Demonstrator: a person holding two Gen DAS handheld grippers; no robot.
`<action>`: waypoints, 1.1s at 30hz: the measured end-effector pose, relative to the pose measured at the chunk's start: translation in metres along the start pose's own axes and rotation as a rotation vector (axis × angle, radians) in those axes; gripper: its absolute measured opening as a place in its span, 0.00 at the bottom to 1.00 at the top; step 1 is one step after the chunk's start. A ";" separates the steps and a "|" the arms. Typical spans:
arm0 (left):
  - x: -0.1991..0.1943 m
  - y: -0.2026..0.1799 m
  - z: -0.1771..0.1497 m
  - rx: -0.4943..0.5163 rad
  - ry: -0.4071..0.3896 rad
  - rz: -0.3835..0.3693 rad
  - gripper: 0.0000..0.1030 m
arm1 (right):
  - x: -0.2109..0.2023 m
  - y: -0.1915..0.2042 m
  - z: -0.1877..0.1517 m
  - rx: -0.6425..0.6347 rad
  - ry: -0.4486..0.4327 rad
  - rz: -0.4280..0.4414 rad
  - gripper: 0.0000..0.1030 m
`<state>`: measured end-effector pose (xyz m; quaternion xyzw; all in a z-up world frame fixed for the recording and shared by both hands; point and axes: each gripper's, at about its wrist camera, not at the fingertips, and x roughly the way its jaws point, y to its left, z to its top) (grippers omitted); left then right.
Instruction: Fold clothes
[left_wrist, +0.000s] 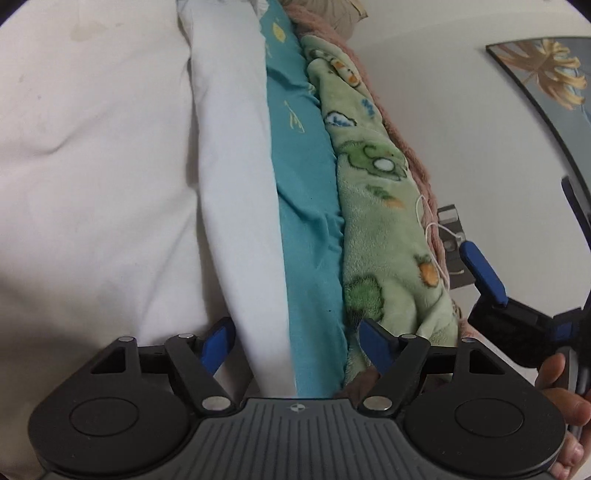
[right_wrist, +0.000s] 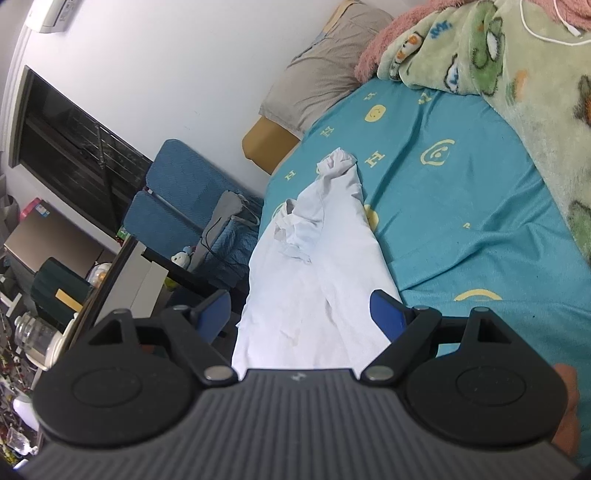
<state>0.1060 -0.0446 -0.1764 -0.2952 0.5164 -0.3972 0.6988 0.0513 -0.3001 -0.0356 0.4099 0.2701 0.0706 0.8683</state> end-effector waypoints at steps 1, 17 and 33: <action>0.002 -0.003 -0.001 0.018 0.008 0.002 0.81 | 0.001 0.000 0.000 -0.002 0.001 -0.006 0.82; -0.054 -0.041 -0.020 0.113 0.079 0.168 0.03 | 0.020 0.005 -0.014 -0.048 0.088 -0.090 0.82; -0.130 -0.017 -0.029 -0.047 -0.022 0.267 0.29 | 0.021 0.002 -0.015 -0.013 0.111 -0.106 0.82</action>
